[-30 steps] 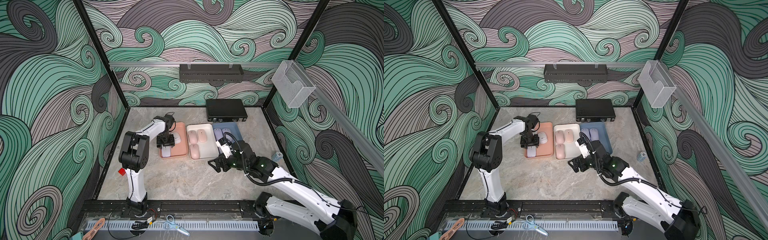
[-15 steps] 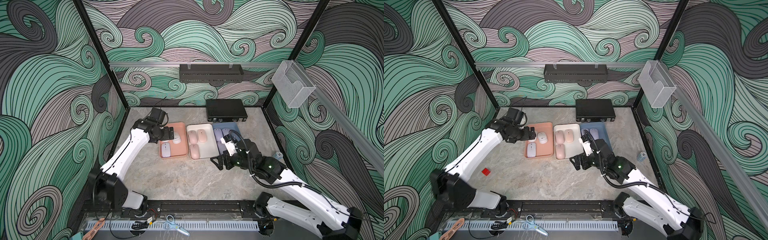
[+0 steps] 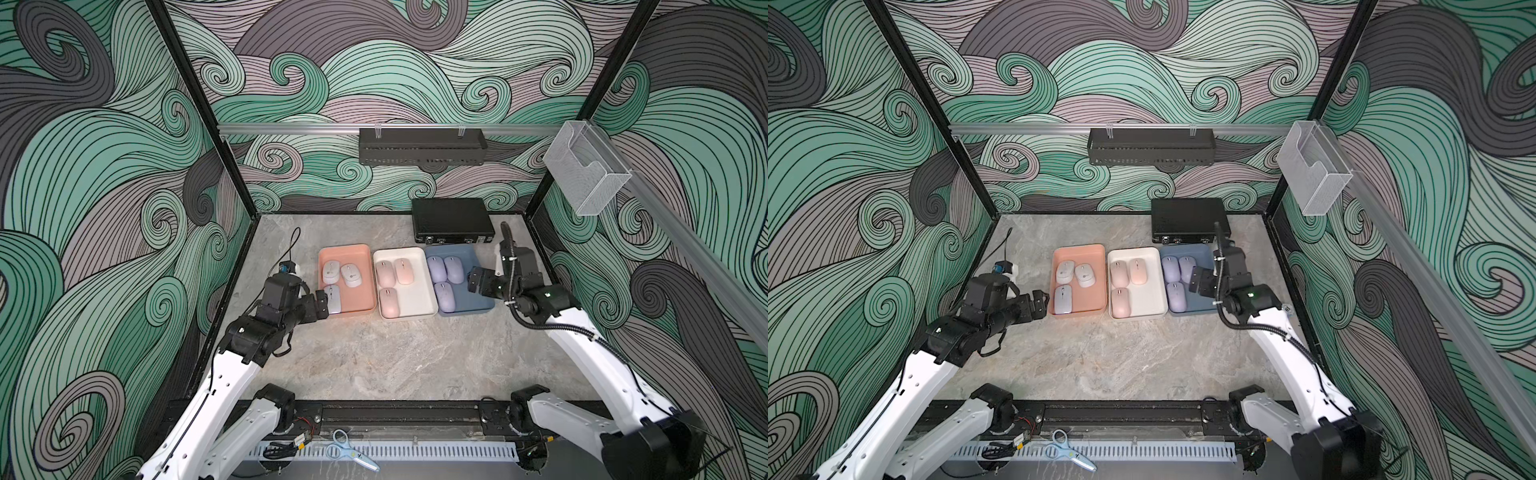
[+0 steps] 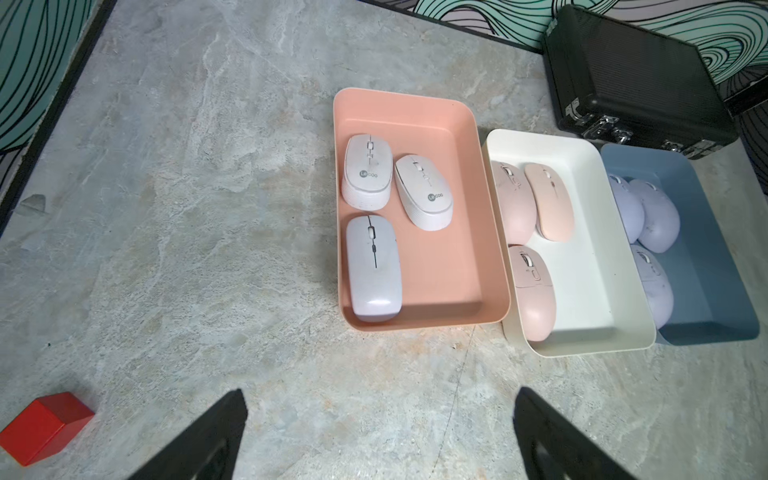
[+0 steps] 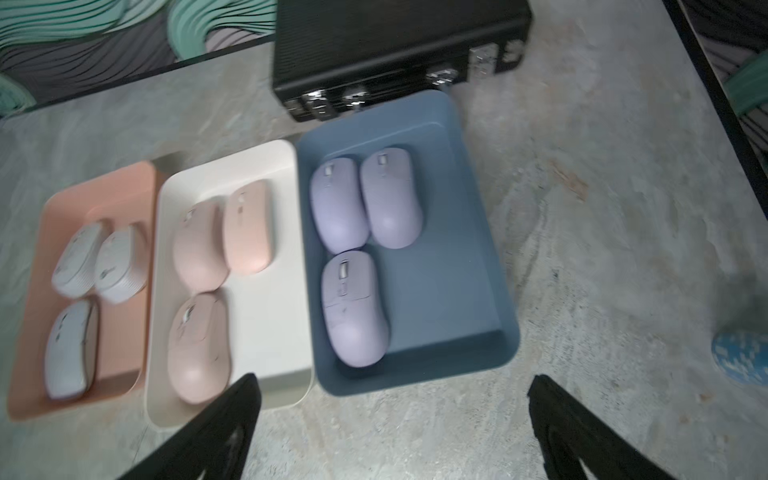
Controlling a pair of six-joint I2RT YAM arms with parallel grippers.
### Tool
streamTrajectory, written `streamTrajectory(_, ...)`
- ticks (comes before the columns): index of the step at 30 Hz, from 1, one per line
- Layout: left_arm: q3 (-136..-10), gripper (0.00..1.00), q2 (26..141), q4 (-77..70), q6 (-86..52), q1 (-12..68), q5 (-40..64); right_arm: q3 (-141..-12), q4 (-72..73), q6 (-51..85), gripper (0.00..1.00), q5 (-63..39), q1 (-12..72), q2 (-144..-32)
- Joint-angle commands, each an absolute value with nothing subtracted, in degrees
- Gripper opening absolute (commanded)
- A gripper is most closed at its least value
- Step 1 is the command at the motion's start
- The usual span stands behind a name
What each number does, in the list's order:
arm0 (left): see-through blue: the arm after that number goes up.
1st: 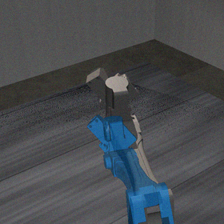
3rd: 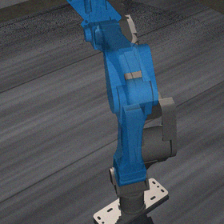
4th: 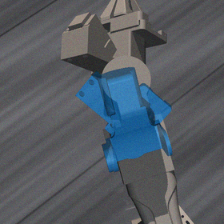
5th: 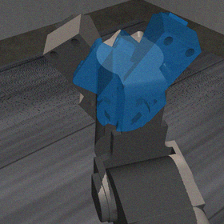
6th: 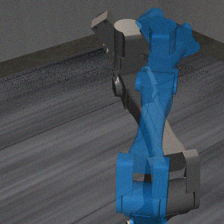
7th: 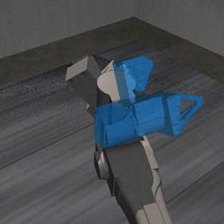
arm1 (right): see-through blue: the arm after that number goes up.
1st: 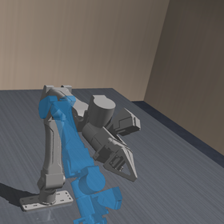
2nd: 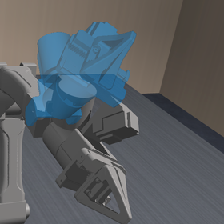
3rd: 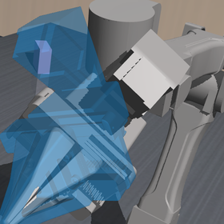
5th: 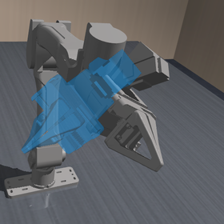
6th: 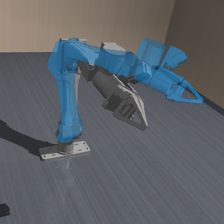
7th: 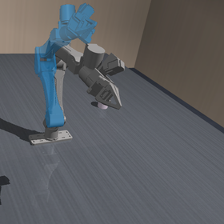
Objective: Place the mice by color into the storage box
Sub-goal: Move the storage box to the center of the board.
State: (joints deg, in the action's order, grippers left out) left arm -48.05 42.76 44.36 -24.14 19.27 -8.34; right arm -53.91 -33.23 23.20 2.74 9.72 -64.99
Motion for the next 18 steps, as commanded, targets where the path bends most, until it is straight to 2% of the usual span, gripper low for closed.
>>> streamTrajectory(1,-47.68,0.99,39.53,44.65,-24.87,19.35,-9.60,-51.79,-30.37,26.10,1.00,-6.27,2.74,-71.18)
streamTrajectory(5,-45.97,0.99,36.11,43.70,-24.81,19.34,-10.57,-50.52,-26.45,25.57,1.00,-9.25,-1.27,-79.70)
streamTrajectory(9,-45.26,0.99,34.98,42.59,-25.28,19.42,-9.96,-50.72,-23.69,24.45,1.00,-12.90,-1.43,-86.29)
streamTrajectory(18,-45.85,0.99,36.53,43.33,-25.05,19.36,-8.48,-53.26,-24.56,21.72,0.99,-12.42,3.89,-92.22)
